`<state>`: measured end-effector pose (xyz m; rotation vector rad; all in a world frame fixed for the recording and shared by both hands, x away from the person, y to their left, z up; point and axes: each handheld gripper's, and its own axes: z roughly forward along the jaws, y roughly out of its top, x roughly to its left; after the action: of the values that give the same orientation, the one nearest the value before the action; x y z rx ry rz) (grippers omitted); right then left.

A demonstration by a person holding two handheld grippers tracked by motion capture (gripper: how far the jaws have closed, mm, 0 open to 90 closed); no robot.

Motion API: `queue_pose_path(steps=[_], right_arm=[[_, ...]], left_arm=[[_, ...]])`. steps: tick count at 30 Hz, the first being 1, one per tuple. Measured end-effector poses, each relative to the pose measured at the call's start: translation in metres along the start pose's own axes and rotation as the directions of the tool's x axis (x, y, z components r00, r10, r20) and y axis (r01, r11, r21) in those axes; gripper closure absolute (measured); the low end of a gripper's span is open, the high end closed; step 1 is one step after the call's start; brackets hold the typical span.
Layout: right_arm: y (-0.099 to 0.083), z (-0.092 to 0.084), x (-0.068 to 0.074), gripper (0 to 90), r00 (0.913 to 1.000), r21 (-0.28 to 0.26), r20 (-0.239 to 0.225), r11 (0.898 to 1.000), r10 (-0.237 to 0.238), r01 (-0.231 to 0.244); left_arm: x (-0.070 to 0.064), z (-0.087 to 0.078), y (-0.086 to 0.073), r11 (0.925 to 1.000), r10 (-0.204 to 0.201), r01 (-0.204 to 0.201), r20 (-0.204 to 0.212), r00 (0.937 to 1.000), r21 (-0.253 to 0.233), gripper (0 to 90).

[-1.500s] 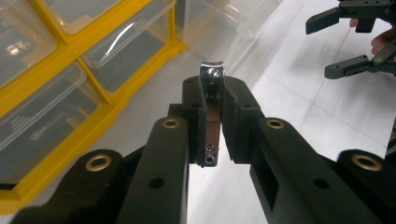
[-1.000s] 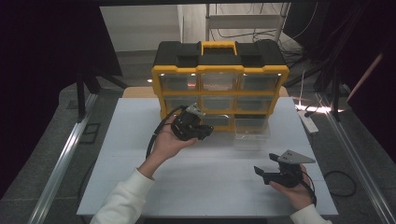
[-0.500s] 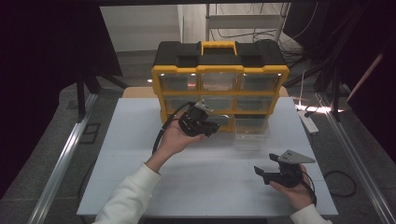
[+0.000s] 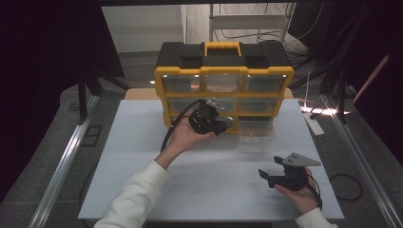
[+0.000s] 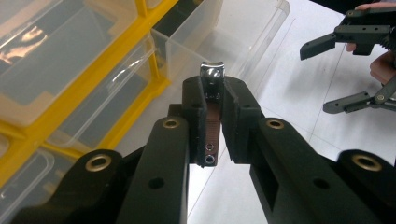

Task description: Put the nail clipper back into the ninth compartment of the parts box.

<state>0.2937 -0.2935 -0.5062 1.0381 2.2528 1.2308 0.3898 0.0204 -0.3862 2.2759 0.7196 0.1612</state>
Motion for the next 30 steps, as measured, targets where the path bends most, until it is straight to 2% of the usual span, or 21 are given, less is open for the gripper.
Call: queue_pose_path(steps=[9,30], right_arm=[[0.000,-0.001,-0.001,18.0,1.0000,-0.003,0.001,1.000,0.002,-0.002],[0.000,-0.002,-0.002,18.0,1.0000,-0.010,0.000,1.000,0.009,-0.009]], left_arm=[[0.001,0.005,0.014,1.0000,0.009,-0.009,0.003,1.0000,0.002,79.8],[-0.002,0.044,0.058,0.9973,0.053,-0.053,0.000,0.9986,0.052,79.8]])
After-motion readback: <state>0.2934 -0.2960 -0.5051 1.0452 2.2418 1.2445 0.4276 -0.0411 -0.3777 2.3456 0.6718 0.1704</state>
